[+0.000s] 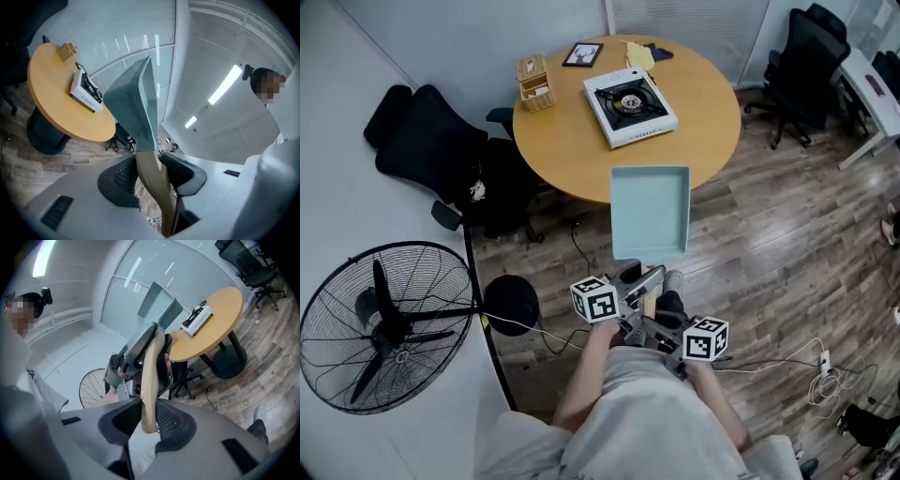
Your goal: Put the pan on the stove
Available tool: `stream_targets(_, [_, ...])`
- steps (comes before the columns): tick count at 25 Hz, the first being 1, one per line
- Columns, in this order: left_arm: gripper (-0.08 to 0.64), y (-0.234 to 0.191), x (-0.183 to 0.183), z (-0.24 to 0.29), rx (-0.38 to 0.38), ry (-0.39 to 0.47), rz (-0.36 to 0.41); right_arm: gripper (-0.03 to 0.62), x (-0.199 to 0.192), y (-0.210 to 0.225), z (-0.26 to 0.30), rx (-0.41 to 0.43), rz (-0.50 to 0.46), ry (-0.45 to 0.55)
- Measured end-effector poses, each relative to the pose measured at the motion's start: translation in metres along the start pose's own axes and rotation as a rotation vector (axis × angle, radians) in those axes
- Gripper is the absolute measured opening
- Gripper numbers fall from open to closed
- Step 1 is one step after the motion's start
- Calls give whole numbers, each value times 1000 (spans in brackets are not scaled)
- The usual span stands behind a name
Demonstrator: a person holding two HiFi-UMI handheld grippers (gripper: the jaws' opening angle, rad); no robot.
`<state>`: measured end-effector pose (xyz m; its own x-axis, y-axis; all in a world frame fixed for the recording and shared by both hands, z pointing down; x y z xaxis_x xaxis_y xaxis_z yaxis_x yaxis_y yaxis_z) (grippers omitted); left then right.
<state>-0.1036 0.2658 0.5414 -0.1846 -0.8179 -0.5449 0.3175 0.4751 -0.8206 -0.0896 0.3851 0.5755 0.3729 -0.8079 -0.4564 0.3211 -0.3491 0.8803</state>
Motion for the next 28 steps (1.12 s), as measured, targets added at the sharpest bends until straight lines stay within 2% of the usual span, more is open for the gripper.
stream_targets(8, [186, -13, 51, 55, 9, 66, 19, 95, 75, 33, -10, 34, -28, -57])
stream_targets(16, [192, -28, 94, 113, 54, 113, 29, 97, 144, 67, -25, 69, -40, -115])
stream_targets(28, [202, -46, 127, 180, 104, 145, 35, 98, 210, 109, -48, 122, -8, -177])
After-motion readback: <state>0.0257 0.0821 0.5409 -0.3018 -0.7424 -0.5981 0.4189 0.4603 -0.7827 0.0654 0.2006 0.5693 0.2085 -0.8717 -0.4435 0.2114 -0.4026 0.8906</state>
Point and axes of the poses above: the fingertips, and each gripper's own axes: z forward along the fingers, y to its right, x out of its top, the point moved 4 cm from there along -z, backward along the fingers, and after that the axes turned 10 degrees about x, right-handed, at the moved point
